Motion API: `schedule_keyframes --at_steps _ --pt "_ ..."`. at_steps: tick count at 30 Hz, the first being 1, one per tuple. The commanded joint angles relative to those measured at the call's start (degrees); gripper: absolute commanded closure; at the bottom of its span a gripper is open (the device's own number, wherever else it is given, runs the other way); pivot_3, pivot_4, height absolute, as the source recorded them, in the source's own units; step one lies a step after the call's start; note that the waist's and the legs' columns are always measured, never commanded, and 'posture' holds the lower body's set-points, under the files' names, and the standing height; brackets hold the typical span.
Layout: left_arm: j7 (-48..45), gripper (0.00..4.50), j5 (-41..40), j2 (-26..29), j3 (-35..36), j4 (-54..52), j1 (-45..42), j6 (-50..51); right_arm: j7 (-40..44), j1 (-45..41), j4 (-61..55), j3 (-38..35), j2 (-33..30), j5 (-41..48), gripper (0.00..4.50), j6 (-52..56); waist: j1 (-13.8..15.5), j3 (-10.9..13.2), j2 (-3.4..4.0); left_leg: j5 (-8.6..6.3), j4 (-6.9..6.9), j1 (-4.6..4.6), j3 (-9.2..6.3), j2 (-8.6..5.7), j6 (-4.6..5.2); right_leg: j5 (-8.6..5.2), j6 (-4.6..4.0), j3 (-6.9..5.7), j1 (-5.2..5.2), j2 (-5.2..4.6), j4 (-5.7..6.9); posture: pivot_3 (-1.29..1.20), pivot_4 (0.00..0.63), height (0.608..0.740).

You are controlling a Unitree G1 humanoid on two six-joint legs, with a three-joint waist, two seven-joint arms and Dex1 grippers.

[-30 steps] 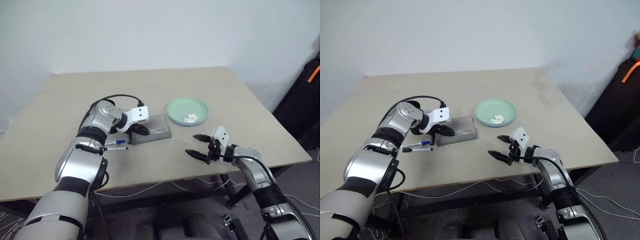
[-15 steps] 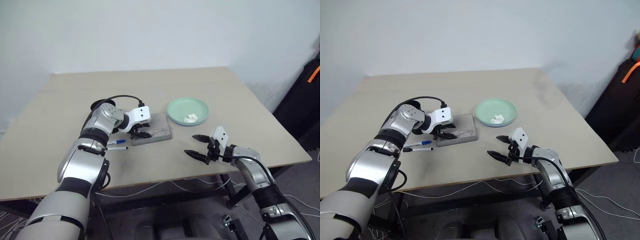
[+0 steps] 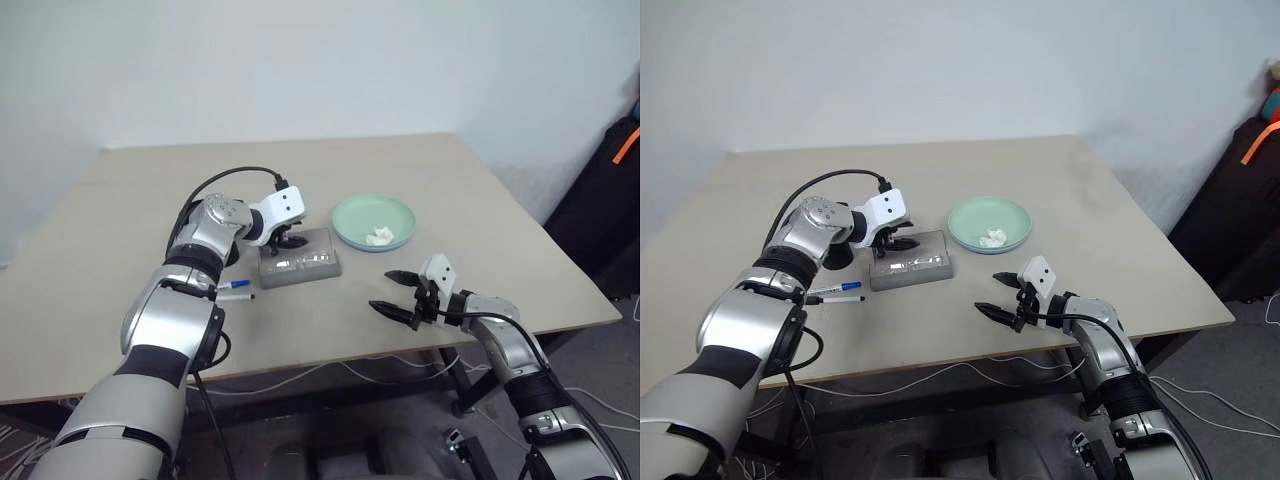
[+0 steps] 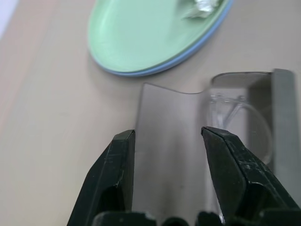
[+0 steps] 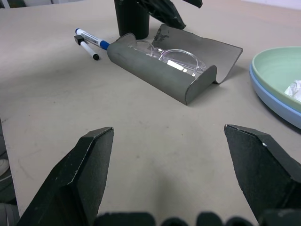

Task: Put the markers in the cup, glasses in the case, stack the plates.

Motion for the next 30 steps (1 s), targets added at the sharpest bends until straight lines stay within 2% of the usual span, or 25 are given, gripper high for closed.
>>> schedule_keyframes --at_steps 1,4,5,12,18,30 --pt "6.44 3.39 1.85 0.07 -0.15 -0.03 -3.39 -1.54 0.05 -1.78 -0.97 -0.55 0.02 0.12 0.42 -1.14 0.01 0.0 0.0 0.0 0.0 -0.01 0.0 0.0 0.0 0.0 0.0 -0.01 0.0 0.0 0.0 0.0 0.0 0.74" --pt "12.92 4.43 5.3 -0.28 -2.35 1.14 -3.91 -0.45 -0.07 -1.76 -0.99 -0.53 0.07 0.04 0.42 -1.19 0.01 0.0 0.0 0.0 0.0 0.0 0.01 -0.01 0.0 0.01 0.02 0.0 0.01 -0.01 -0.01 0.0 0.0 0.74" --pt "14.85 4.49 6.22 -0.45 -2.85 1.58 -4.06 0.01 -0.13 -1.76 -1.01 -0.52 0.1 0.02 0.42 -1.19 0.01 0.0 0.0 0.0 0.0 0.0 0.01 -0.02 0.0 0.01 0.02 0.0 0.01 -0.01 -0.01 0.0 0.0 0.74" --pt "26.37 4.49 13.4 -1.94 -7.82 3.92 -4.22 1.34 -0.54 -1.56 -1.18 -0.5 0.15 -0.13 0.42 -1.23 0.01 0.0 -0.01 0.0 -0.01 -0.01 0.01 -0.02 -0.01 0.02 0.03 -0.01 0.0 -0.01 -0.01 0.0 0.0 0.74" --pt "31.14 4.49 18.94 -2.87 -12.28 5.32 -3.74 2.26 -1.2 -1.11 -1.93 -0.52 0.15 -0.11 0.42 -0.92 0.01 0.0 -0.01 -0.01 -0.02 -0.01 0.01 -0.02 -0.02 0.02 0.03 -0.02 -0.01 -0.01 -0.01 0.0 0.0 0.74" --pt "22.64 4.49 17.66 -3.38 -10.67 6.06 -2.8 4.01 -2.67 0.91 -3.88 -0.74 -0.48 -0.03 0.42 -0.62 0.0 0.01 -0.02 -0.02 -0.03 -0.02 0.02 -0.02 -0.03 0.01 0.02 -0.02 -0.03 -0.01 -0.02 0.0 0.0 0.74"
